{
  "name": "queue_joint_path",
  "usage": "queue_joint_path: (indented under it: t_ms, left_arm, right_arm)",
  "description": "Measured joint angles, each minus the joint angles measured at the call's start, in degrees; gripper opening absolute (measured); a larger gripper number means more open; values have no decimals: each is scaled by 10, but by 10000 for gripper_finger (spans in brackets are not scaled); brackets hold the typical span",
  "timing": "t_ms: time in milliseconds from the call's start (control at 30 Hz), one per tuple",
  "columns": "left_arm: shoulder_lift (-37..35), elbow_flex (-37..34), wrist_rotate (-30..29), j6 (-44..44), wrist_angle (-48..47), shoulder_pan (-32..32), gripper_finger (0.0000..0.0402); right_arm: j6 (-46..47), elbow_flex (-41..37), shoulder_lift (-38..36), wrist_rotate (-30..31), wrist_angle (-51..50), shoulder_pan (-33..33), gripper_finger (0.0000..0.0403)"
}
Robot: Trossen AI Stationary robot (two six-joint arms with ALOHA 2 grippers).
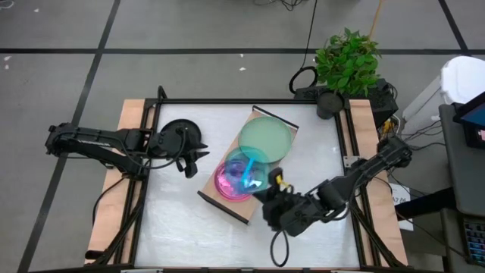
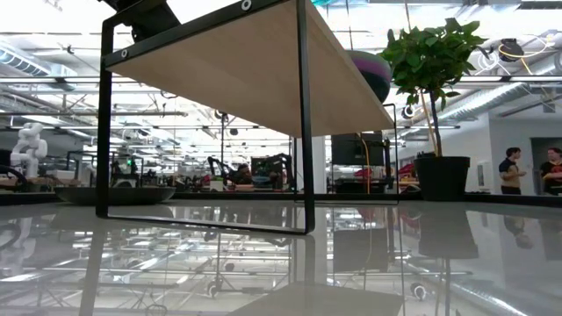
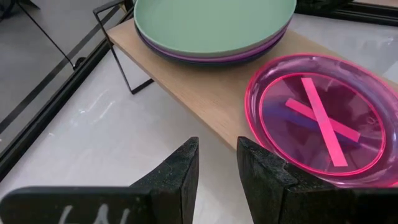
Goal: Place and stack plates onto a shelf
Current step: Stack the small transparent blue plate on top of the small transparent pink plate
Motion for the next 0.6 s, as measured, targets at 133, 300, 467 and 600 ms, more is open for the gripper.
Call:
queue_joint_path:
  t_ms: [133,300,467,600]
  left_arm:
    - [0,0,0,1,0,0,115]
    - [0,0,0,5,-1,0,115]
    - [0,0,0,10,-2,0,115]
    - [0,0,0,11,-2,0,115]
  right_arm:
    - [-59,0,27,-21,50,-5,0]
    - [-70,0,43,-61,71,-23,0]
    - [-70,0,61,-109,69,-41,0]
    - [-69,0,71,-126,48,-48,0]
